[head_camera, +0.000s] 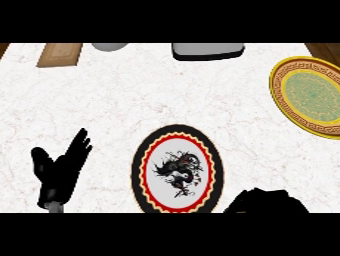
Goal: Pick the squash from the plate and place it in the plate
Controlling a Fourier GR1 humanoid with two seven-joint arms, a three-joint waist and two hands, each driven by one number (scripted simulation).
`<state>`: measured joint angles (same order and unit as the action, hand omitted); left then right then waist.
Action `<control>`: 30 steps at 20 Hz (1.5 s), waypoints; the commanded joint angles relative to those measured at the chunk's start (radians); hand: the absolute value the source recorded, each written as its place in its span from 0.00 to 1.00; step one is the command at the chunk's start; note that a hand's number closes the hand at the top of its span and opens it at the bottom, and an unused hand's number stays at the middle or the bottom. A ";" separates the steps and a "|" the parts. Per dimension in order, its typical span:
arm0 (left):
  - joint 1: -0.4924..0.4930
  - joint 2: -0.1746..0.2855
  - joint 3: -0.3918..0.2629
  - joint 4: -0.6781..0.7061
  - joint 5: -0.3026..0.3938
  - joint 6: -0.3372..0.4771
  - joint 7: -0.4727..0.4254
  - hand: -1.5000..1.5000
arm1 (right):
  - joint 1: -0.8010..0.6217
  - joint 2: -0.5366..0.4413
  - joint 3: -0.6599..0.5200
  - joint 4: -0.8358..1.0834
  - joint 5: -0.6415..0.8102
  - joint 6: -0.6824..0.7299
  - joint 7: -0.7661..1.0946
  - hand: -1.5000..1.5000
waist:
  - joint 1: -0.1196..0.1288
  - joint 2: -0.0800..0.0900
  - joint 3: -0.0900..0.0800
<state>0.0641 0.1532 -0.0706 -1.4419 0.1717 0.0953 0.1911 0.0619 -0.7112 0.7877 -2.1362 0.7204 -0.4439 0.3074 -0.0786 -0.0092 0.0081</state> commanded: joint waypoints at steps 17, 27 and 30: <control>-0.030 -0.020 -0.066 -0.003 -0.047 -0.014 0.009 0.50 | 0.054 -0.051 -0.769 0.560 -0.955 -0.023 -0.726 1.00 | 0.093 0.017 -0.001; -0.111 -0.053 -0.077 0.051 -0.053 -0.014 0.033 0.50 | -0.378 -0.053 -0.864 1.294 -0.975 0.264 -0.997 1.00 | 0.141 0.029 -0.003; -0.077 -0.038 -0.080 0.034 -0.049 -0.045 -0.005 0.50 | -0.504 -0.048 -0.870 1.445 -0.942 0.270 -1.028 1.00 | 0.164 0.033 -0.002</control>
<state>-0.0237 0.1177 -0.1431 -1.4136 0.1244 0.0669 0.2115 -0.2902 -0.7678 -0.0711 -0.8984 -0.2465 -0.2144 -0.6635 0.0645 0.0193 0.0062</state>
